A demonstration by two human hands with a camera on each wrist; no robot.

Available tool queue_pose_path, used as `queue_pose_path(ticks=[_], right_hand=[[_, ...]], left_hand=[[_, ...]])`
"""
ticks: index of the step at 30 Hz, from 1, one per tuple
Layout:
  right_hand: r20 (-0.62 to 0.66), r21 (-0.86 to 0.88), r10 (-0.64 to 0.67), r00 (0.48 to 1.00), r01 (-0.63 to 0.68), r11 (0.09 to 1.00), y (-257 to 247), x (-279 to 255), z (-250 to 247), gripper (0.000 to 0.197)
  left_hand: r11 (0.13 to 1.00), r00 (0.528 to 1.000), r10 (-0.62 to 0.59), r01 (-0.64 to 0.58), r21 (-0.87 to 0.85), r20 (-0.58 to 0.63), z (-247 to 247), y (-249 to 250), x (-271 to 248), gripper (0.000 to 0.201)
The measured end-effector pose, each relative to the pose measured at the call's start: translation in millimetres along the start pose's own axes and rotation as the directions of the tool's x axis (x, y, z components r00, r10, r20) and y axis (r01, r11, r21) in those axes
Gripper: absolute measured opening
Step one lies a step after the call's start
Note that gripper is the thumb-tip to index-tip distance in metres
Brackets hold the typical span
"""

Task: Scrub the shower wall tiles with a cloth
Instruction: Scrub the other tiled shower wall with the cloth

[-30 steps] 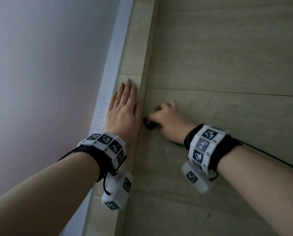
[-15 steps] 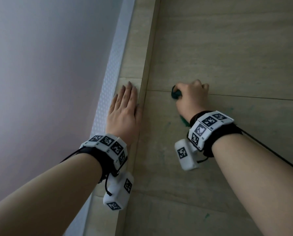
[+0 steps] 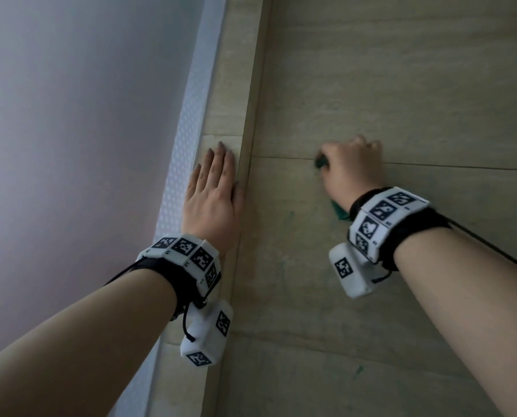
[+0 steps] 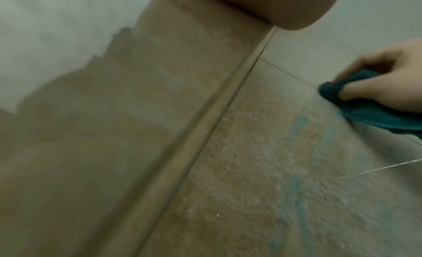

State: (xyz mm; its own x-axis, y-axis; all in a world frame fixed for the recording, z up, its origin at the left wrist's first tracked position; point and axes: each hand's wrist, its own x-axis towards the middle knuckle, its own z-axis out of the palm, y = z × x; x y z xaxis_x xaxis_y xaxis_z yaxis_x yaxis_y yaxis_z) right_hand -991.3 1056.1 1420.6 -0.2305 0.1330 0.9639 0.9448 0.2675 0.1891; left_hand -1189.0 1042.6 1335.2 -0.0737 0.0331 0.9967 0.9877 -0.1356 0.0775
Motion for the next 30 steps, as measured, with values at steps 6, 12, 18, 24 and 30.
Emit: queue_pose_path(ticks=[6,12,18,24,30], right_hand=[[-0.093,0.01,0.251,0.963,-0.252,0.968,21.8,-15.6,11.6,0.011],[-0.009,0.088,-0.078,0.997,0.078,0.993,-38.2,-19.8,22.4,0.016],[0.028,-0.005,-0.251,0.968,0.251,0.968,-38.1,-26.2,22.7,0.017],[-0.12,0.037,0.32,0.94,-0.318,0.947,26.8,-21.5,14.3,0.016],[-0.072,0.176,0.108,0.991,-0.094,0.98,-2.6,-41.1,20.0,0.012]], left_hand=[[1.0,1.0,-0.003,0.003,0.0,-0.004,-0.8,0.3,-0.1,0.059],[1.0,1.0,-0.002,0.002,0.002,-0.013,-1.5,2.7,0.4,0.059],[0.999,0.999,-0.027,0.027,-0.022,0.03,-4.3,4.6,0.4,0.053],[1.0,0.999,-0.019,0.02,-0.008,0.034,-4.2,3.3,-0.6,0.053],[0.999,0.999,-0.024,0.025,-0.023,0.03,-3.9,3.5,-0.7,0.052]])
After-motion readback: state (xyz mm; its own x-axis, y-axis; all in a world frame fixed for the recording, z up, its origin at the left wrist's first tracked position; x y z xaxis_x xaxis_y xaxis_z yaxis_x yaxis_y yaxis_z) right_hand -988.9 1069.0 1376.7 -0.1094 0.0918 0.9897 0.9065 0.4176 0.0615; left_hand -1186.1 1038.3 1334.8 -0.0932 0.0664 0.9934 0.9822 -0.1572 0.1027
